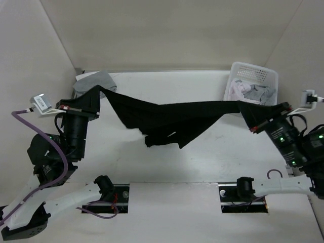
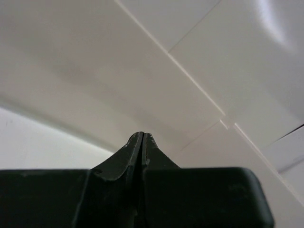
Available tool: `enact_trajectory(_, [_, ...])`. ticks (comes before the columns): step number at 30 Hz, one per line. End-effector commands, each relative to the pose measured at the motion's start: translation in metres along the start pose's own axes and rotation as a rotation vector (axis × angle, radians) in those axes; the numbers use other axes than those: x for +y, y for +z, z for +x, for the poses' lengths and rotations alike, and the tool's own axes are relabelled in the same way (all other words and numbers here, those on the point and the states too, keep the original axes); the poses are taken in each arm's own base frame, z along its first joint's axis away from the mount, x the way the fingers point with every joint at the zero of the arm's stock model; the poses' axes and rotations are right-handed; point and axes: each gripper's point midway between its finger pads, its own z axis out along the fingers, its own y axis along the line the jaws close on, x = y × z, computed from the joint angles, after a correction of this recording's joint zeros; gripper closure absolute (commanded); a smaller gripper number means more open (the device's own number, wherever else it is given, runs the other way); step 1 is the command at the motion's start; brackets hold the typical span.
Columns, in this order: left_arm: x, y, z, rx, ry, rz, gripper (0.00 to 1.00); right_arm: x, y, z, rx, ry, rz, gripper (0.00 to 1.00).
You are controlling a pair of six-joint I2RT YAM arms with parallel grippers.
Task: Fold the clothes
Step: Flatten the tank top out
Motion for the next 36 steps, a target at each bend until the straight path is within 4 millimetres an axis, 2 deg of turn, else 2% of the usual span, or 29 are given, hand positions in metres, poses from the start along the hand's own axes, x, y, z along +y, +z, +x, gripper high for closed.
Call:
enact_trajectory(1, [-0.028,0.009,-0.059,-0.177,0.005,0.032,1.00,-0.002,0.002,-0.057,-0.124,-0.066,0.122,1.00])
enact_trajectory(3, [-0.038,0.011,-0.071,-0.203,0.006,0.053,1.00,0.010,0.003,-0.078,-0.168,-0.075,0.086,1.00])
enact_trajectory(5, [-0.044,0.018,-0.075,-0.227,0.048,0.040,1.00,0.018,0.006,-0.096,-0.231,-0.111,0.085,1.00])
enact_trajectory(7, [-0.043,0.029,-0.069,-0.242,0.112,0.008,1.00,0.029,0.013,-0.099,-0.269,-0.164,0.090,1.00])
enact_trajectory(9, [-0.037,0.044,-0.047,-0.232,0.186,-0.040,1.00,0.031,0.026,-0.092,-0.309,-0.249,0.139,1.00])
enact_trajectory(12, [-0.019,0.067,0.023,-0.119,0.284,-0.077,1.00,0.028,0.060,-0.046,-0.270,-0.370,0.183,1.00])
enact_trajectory(13, [0.005,0.077,0.060,-0.061,0.323,-0.127,1.00,0.019,0.079,-0.019,-0.223,-0.402,0.185,1.00])
enact_trajectory(15, [0.045,0.086,0.105,0.027,0.329,-0.201,1.00,-0.003,0.102,0.027,-0.102,-0.366,0.177,1.00])
enact_trajectory(16, [0.066,0.085,0.130,0.089,0.297,-0.232,1.00,-0.021,0.114,0.051,-0.026,-0.320,0.178,1.00])
enact_trajectory(17, [0.089,0.087,0.147,0.137,0.273,-0.274,1.00,-0.039,0.125,0.069,0.035,-0.266,0.176,1.00])
enact_trajectory(19, [0.133,0.099,0.162,0.186,0.248,-0.356,1.00,-0.075,0.152,0.090,0.104,-0.204,0.161,1.00])
enact_trajectory(21, [0.165,0.127,0.165,0.204,0.250,-0.412,1.00,-0.110,0.181,0.098,0.155,-0.158,0.179,1.00])
enact_trajectory(22, [0.174,0.143,0.161,0.204,0.241,-0.427,1.00,-0.125,0.199,0.097,0.173,-0.151,0.196,1.00])
enact_trajectory(24, [0.168,0.182,0.150,0.184,0.213,-0.406,1.00,-0.148,0.233,0.080,0.174,-0.146,0.236,1.00])
enact_trajectory(26, [0.144,0.219,0.127,0.128,0.204,-0.361,1.00,-0.156,0.265,0.053,0.156,-0.155,0.254,1.00])
enact_trajectory(28, [0.117,0.246,0.101,0.070,0.218,-0.314,1.00,-0.142,0.292,0.024,0.140,-0.175,0.218,1.00])
enact_trajectory(31, [0.085,0.269,0.062,-0.004,0.223,-0.265,1.00,-0.116,0.315,-0.018,0.100,-0.224,0.185,1.00])
enact_trajectory(34, [0.068,0.279,0.034,-0.055,0.222,-0.230,1.00,-0.083,0.322,-0.056,0.024,-0.234,0.122,1.00])
enact_trajectory(36, [0.059,0.281,0.016,-0.086,0.226,-0.213,1.00,-0.062,0.318,-0.076,-0.024,-0.238,0.073,1.00])
